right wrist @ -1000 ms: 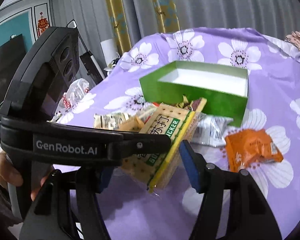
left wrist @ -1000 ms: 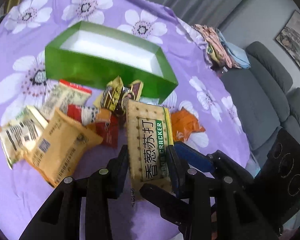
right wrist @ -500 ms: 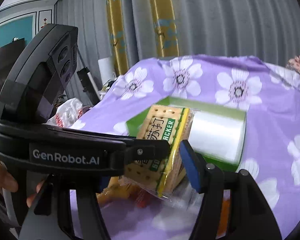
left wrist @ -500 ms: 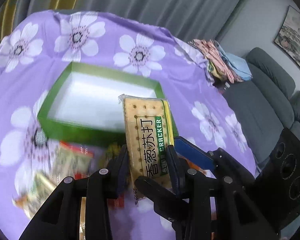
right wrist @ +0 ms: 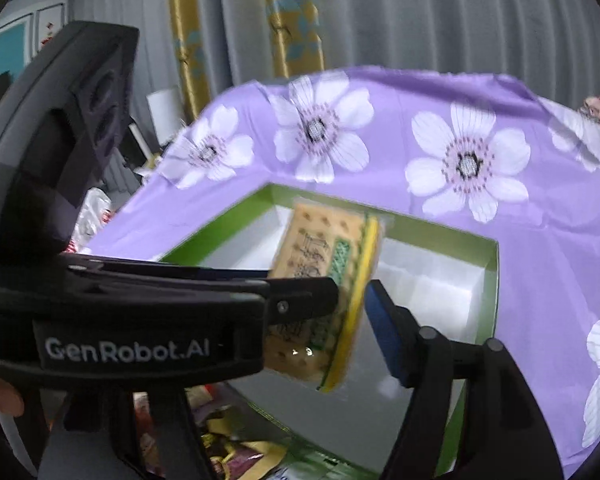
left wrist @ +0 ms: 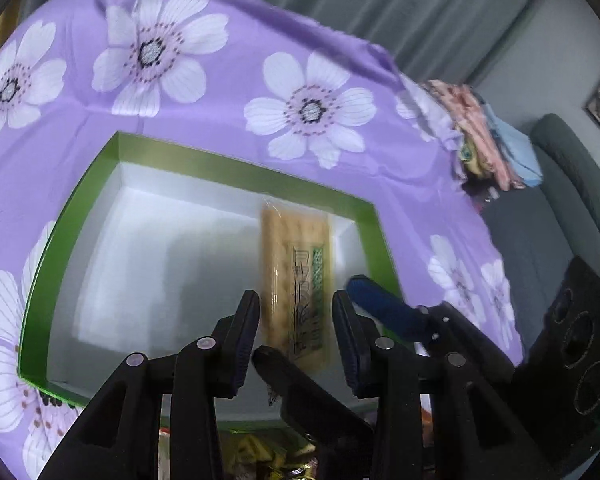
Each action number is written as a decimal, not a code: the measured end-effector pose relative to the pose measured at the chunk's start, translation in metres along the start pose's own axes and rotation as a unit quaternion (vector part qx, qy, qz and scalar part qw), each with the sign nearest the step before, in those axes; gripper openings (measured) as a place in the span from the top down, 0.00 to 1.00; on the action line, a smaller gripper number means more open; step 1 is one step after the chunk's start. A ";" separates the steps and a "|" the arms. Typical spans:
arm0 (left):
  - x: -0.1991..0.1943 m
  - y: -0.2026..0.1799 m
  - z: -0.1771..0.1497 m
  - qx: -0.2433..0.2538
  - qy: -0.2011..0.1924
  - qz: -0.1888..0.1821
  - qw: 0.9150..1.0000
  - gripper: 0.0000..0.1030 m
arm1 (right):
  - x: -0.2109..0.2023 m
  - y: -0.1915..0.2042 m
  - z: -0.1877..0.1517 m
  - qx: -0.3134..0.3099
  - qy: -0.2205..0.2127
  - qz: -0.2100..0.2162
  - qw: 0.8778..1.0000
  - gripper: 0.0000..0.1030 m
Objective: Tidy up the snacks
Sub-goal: 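Lift the cracker pack with the left gripper and drop it into the green box, then move the left gripper back to the pile over the yellow bread bag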
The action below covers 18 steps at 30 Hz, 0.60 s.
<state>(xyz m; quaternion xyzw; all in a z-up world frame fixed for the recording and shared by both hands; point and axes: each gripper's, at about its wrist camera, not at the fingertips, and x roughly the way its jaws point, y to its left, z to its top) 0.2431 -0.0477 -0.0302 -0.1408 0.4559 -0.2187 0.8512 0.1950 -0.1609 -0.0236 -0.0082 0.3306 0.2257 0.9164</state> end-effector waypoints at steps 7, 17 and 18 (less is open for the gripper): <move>-0.027 0.016 -0.006 -0.009 -0.026 0.010 1.000 0.18 | -0.030 -0.011 -0.010 0.017 -0.020 -0.013 1.000 0.22; -0.098 0.058 -0.061 -0.040 -0.065 0.052 0.996 0.05 | -0.092 -0.010 -0.049 0.048 -0.035 0.003 0.998 0.16; -0.104 0.063 -0.070 -0.042 -0.066 0.062 0.995 0.05 | -0.096 -0.007 -0.053 0.050 -0.034 0.008 0.998 0.15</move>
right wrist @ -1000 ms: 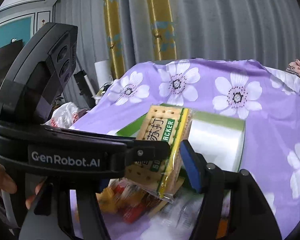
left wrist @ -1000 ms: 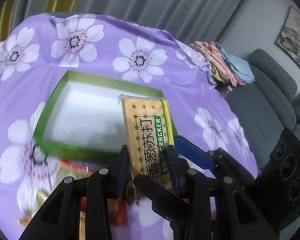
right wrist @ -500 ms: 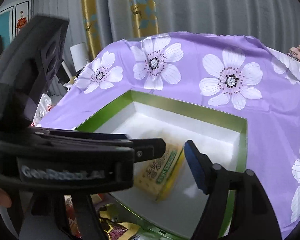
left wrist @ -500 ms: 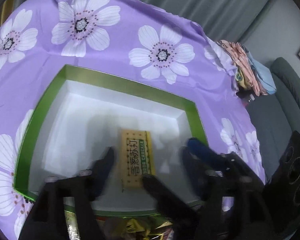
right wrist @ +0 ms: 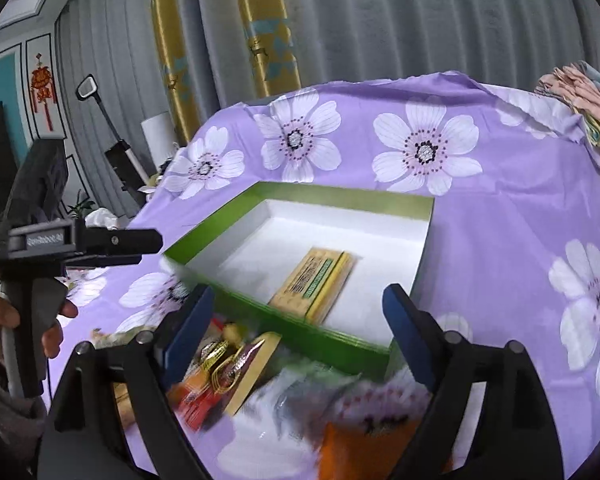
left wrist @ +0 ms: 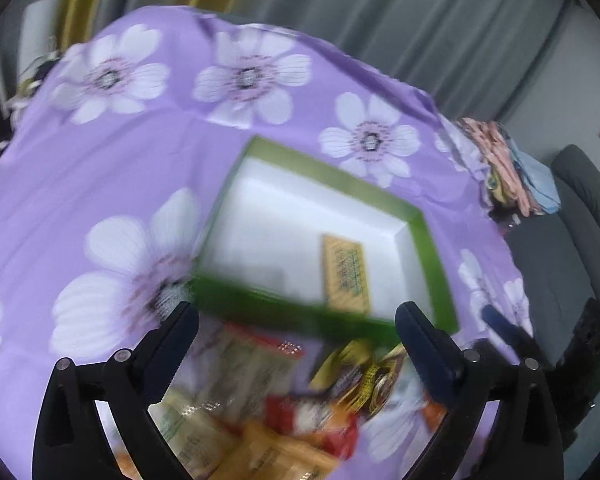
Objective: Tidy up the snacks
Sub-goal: 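Move the left gripper back to the pile over the yellow bread bag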
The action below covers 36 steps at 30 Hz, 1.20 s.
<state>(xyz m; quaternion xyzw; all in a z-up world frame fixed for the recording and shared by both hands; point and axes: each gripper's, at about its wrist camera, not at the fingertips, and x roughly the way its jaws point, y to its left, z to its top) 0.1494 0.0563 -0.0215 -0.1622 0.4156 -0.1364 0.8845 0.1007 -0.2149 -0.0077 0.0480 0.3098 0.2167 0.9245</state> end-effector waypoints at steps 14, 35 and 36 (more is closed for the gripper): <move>-0.046 0.047 -0.087 -0.032 0.019 -0.017 0.999 0.04 | -0.022 0.065 -0.069 -0.024 0.067 0.070 0.995 0.15; 0.009 0.018 -0.092 0.040 0.089 -0.089 0.991 0.05 | 0.006 0.117 -0.103 -0.053 0.137 0.141 0.979 0.15; 0.010 0.020 -0.094 0.036 0.096 -0.096 0.990 0.05 | 0.008 0.117 -0.103 -0.053 0.139 0.139 0.979 0.15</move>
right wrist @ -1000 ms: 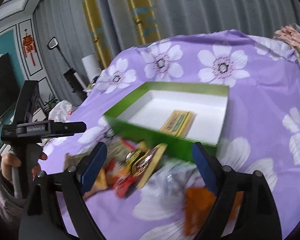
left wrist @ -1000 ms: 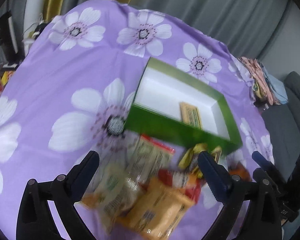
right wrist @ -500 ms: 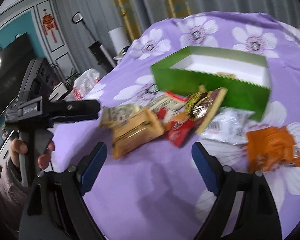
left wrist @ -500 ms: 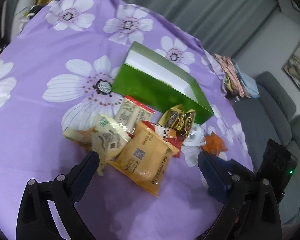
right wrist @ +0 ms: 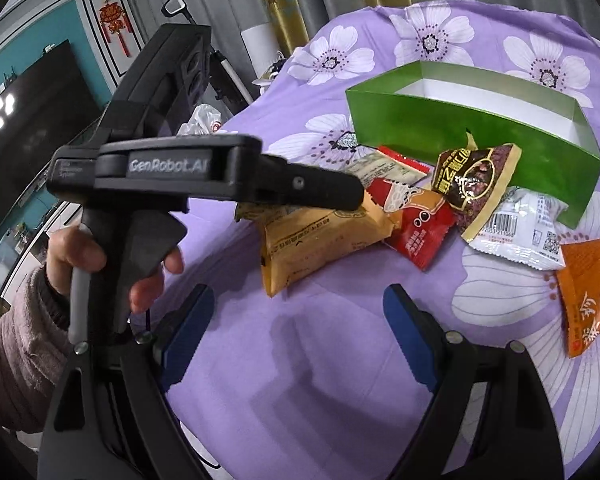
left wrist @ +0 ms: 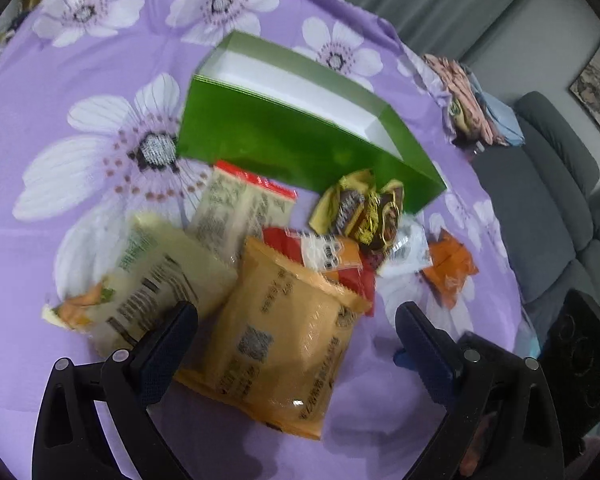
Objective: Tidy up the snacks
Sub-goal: 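Move the left gripper back to the pile over the yellow bread bag, then close the left gripper on the yellow bread bag and lift it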
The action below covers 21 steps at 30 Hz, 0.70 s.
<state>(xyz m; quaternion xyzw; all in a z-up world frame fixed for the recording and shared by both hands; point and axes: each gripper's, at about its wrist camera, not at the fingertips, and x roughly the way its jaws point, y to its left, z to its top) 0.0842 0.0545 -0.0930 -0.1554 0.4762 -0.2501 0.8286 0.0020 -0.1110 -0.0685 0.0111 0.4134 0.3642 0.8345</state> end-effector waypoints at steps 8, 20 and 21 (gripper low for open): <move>0.002 -0.003 -0.015 -0.037 0.020 -0.050 0.998 0.12 | 0.002 -0.006 0.000 -0.004 0.001 -0.018 1.000 0.15; -0.002 0.011 -0.014 -0.055 -0.017 0.012 0.998 0.46 | 0.027 0.010 0.015 -0.046 0.008 -0.027 0.999 0.40; 0.000 0.010 -0.014 -0.054 -0.016 0.014 0.998 0.47 | 0.028 0.011 0.014 -0.048 0.010 -0.031 0.998 0.45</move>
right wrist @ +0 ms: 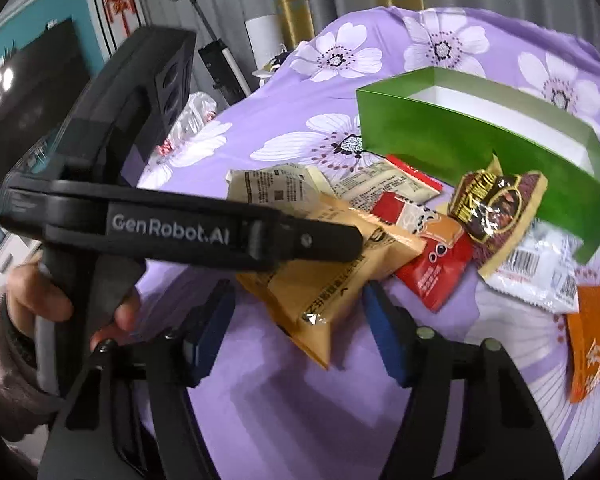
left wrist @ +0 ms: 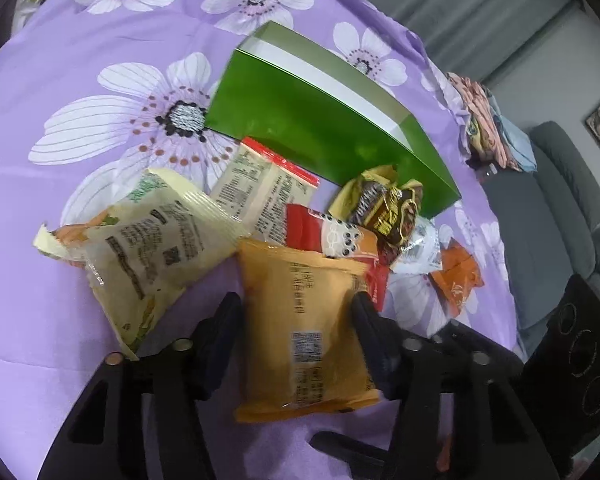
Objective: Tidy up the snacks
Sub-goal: 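Close the left gripper on the yellow bread bag and lift it, then carry the yellow bag into the green box and open the left gripper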
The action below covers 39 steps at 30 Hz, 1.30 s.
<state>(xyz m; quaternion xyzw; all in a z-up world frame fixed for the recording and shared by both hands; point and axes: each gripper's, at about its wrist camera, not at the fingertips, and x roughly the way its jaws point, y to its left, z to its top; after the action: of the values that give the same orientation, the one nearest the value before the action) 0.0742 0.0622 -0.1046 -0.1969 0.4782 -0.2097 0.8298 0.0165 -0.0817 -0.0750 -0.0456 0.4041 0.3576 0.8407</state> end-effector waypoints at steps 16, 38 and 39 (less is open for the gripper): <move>-0.012 -0.017 -0.018 0.008 -0.024 0.019 0.999 0.52 | -0.021 0.008 -0.015 -0.013 -0.034 -0.006 0.999 0.61; -0.013 -0.098 0.017 0.079 -0.050 0.007 0.996 0.52 | -0.083 -0.035 -0.004 0.018 -0.139 -0.042 0.989 0.61; -0.011 -0.101 0.023 0.082 -0.049 0.004 0.995 0.52 | -0.085 -0.040 -0.001 0.020 -0.143 -0.046 0.988 0.61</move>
<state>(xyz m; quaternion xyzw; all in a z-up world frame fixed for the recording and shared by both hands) 0.0734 -0.0138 -0.0329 -0.1361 0.4185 -0.2347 0.8667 0.0055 -0.1599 -0.0234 0.0040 0.2841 0.3133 0.9061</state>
